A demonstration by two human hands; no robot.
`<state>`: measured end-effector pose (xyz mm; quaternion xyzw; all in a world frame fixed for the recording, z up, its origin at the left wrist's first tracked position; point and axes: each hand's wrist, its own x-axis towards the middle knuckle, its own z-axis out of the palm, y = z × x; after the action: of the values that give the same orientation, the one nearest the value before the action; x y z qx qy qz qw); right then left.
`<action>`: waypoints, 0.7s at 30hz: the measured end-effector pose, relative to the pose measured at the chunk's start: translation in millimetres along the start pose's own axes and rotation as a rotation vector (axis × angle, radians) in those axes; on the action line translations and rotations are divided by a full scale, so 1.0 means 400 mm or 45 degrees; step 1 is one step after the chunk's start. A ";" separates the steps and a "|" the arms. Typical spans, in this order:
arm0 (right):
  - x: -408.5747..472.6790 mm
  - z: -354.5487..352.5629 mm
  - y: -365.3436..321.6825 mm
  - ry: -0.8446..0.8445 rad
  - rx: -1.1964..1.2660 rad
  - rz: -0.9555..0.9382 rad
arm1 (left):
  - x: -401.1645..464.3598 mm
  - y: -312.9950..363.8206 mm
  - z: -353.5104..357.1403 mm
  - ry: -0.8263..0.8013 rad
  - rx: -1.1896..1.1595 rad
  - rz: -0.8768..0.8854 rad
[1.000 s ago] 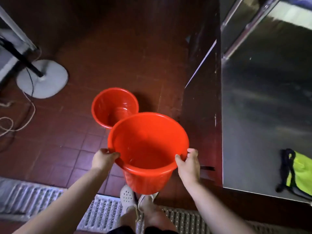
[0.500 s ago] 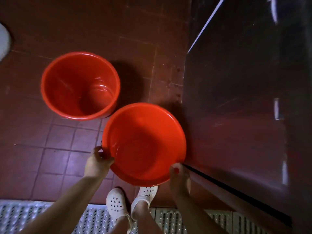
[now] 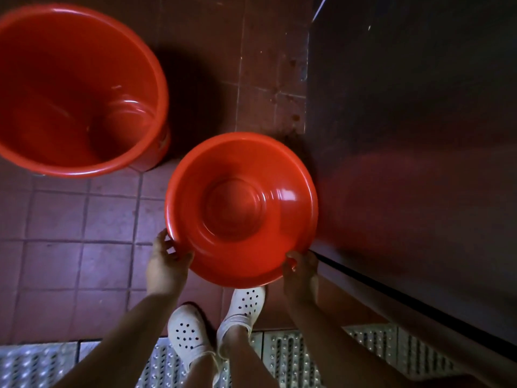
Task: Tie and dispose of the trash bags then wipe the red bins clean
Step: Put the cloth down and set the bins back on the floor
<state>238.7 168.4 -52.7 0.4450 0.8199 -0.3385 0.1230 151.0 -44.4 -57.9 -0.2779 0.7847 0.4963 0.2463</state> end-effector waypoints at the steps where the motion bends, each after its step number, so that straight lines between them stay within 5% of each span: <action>1: 0.001 -0.001 0.000 -0.011 -0.007 -0.001 | -0.001 -0.005 0.000 -0.011 0.011 0.004; 9: -0.030 -0.091 -0.076 -0.128 -0.061 0.006 | -0.023 0.067 -0.069 -0.316 0.259 -0.130; 15: -0.084 -0.204 -0.287 -0.227 -0.135 -0.083 | -0.067 0.267 -0.240 -0.229 0.131 -0.255; 21: -0.063 -0.187 -0.566 -0.268 -0.486 -0.568 | -0.005 0.377 -0.413 0.012 0.046 -0.112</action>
<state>76.6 116.8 116.3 0.1856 0.9288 -0.2412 0.2113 31.5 -142.2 104.1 -0.3100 0.7816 0.4695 0.2692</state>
